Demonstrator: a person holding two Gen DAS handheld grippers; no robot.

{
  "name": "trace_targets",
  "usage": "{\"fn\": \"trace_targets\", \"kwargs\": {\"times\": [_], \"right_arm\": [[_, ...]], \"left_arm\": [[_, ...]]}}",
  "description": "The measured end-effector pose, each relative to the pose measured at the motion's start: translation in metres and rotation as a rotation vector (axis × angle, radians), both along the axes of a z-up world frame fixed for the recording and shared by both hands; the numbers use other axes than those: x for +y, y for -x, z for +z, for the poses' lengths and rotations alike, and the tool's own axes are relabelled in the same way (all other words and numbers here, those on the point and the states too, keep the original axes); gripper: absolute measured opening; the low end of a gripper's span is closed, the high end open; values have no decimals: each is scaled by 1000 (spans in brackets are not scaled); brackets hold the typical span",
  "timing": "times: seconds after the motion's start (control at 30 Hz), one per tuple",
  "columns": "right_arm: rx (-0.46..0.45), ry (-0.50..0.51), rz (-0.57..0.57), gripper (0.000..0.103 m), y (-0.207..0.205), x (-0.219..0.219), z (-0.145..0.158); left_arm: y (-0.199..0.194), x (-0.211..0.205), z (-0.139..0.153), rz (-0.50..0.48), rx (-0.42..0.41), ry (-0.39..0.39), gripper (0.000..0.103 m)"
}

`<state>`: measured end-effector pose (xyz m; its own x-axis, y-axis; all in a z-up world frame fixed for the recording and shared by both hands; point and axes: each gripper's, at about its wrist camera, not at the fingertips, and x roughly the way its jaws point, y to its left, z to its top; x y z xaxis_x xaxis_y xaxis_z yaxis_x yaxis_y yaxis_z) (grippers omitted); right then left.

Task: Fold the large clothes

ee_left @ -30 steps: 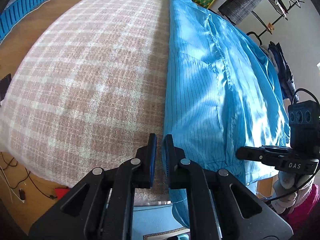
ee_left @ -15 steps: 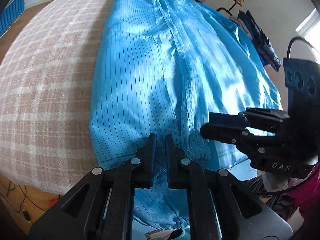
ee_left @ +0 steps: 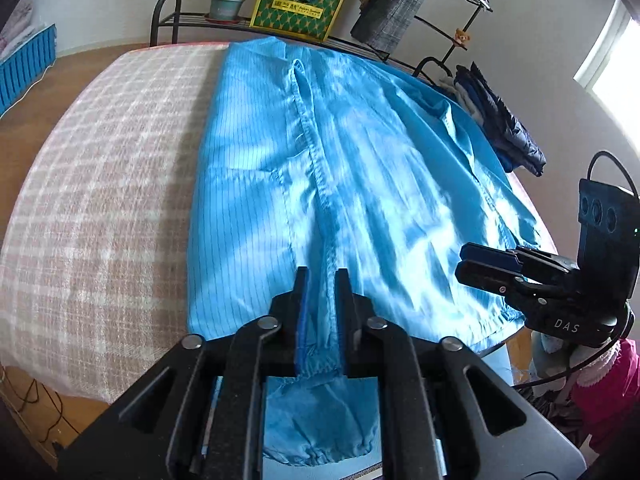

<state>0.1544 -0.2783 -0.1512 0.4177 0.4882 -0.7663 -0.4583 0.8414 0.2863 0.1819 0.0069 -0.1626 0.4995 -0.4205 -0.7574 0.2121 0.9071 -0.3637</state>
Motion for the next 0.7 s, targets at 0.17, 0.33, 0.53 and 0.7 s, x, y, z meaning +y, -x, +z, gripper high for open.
{"fn": "trace_targets", "kwargs": {"times": [0.17, 0.33, 0.53, 0.7], "right_arm": [[-66, 59, -170, 47, 0, -68, 17], [-60, 50, -377, 55, 2, -159, 28], [-69, 44, -544, 58, 14, -240, 39], [-79, 51, -648, 61, 22, -287, 41]], "left_arm": [[-9, -24, 24, -32, -16, 40, 58], [-23, -57, 46, -94, -38, 38, 58], [-43, -89, 47, -113, -34, 72, 58], [-55, -111, 36, -129, -13, 60, 58]]}}
